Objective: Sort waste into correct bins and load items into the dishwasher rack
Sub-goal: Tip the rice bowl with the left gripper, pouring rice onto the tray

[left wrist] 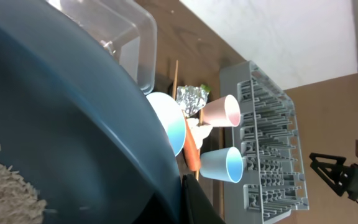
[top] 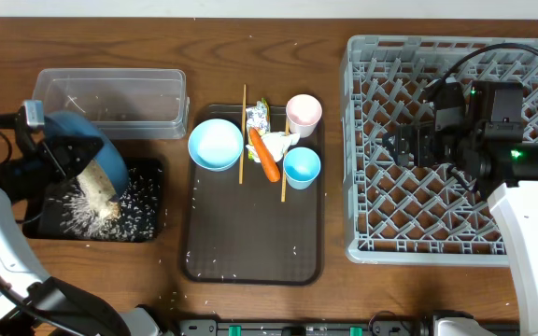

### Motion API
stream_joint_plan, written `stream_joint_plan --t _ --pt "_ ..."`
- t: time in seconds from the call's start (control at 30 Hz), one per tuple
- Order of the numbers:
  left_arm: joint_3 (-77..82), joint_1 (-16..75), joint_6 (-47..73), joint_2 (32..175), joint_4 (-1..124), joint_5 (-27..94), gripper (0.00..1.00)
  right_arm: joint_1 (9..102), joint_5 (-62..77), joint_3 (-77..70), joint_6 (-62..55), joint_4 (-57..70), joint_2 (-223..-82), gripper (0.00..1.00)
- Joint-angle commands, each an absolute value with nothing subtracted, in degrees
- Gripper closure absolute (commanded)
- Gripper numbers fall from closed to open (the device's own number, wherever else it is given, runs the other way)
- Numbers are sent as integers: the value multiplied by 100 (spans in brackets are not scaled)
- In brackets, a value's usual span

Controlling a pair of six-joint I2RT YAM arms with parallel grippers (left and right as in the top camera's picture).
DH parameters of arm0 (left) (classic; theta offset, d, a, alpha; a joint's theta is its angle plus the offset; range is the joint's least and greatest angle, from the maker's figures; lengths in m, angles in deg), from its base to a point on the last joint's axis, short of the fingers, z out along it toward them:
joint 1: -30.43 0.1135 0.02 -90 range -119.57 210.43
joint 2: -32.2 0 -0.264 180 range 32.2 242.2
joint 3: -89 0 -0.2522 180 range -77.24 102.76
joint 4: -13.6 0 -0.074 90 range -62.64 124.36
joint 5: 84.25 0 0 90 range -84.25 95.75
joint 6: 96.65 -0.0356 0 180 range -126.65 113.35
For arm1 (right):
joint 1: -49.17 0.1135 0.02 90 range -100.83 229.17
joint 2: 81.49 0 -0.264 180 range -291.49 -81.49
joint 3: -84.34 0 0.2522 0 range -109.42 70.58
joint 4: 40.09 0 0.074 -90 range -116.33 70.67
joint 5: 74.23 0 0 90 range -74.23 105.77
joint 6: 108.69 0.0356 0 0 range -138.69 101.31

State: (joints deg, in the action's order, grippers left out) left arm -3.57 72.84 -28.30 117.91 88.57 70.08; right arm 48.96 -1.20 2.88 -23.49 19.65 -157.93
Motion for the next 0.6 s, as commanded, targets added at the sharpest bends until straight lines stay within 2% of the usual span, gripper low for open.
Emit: stream_joint_plan --t 0.0,0.57 --pt "-440 7450 -3260 11719 8836 7478 94 4848 -163 192 -2305 1952 -15802 4" --pt "-468 8425 -3710 11719 8772 8586 94 4848 -163 192 -2305 1956 -15802 4"
